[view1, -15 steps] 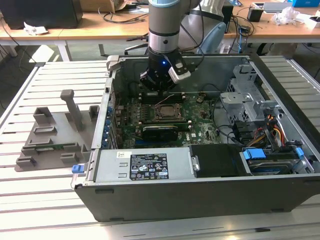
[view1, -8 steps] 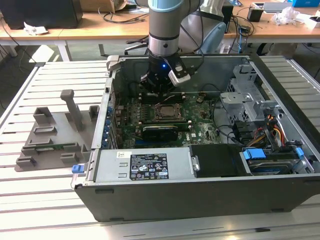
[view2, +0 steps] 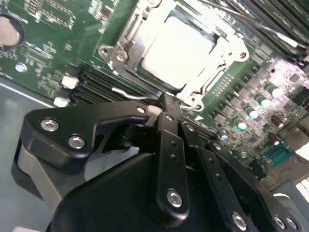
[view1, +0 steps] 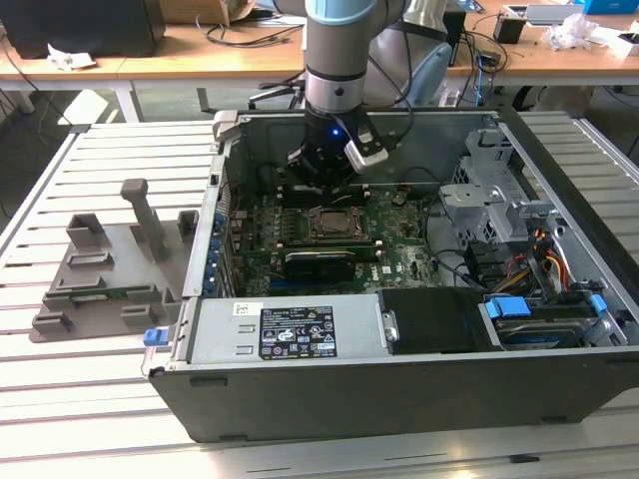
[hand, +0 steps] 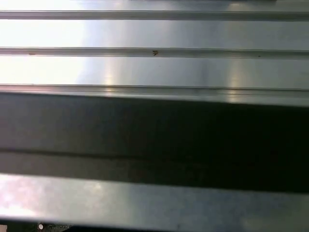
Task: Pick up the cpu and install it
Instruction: 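Install the first cpu locking lever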
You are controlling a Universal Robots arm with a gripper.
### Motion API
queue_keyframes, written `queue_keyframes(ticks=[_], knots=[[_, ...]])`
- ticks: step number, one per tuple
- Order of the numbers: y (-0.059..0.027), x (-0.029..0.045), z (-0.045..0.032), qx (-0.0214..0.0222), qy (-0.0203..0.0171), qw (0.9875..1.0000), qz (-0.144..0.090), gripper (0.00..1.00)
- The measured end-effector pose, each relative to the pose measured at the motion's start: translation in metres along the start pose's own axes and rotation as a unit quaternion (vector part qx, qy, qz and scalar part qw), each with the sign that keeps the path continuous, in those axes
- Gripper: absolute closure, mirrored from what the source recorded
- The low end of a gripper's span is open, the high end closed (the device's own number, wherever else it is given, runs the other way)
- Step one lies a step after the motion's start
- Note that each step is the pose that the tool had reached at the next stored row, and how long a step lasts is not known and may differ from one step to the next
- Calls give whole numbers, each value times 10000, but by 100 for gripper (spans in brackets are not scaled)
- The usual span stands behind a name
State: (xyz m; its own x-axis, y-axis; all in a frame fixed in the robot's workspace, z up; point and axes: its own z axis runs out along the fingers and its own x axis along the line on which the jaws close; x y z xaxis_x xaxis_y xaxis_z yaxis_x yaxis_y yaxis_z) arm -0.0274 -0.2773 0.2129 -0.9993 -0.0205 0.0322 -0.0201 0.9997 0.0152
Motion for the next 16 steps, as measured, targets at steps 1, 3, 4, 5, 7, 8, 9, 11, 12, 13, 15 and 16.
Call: queue_keyframes(ticks=[1,3,4,5,7,8,9,11,12,13,15,16], knots=[[2,-21,7,15,1,10000,0,89],[11,-58,22,46,6,10000,2,89],[20,-83,31,71,8,10000,3,89],[32,-107,34,95,8,10000,3,89],[75,-135,41,105,8,9999,4,89],[89,-140,47,106,9,9999,4,89],[94,-143,50,105,9,9999,3,89],[98,-157,59,105,9,9999,4,89],[98,-165,63,107,10,9999,4,89],[97,-171,66,108,10,9999,4,89],[97,-180,73,114,10,9999,3,89],[97,-184,76,117,10,9999,4,89]])
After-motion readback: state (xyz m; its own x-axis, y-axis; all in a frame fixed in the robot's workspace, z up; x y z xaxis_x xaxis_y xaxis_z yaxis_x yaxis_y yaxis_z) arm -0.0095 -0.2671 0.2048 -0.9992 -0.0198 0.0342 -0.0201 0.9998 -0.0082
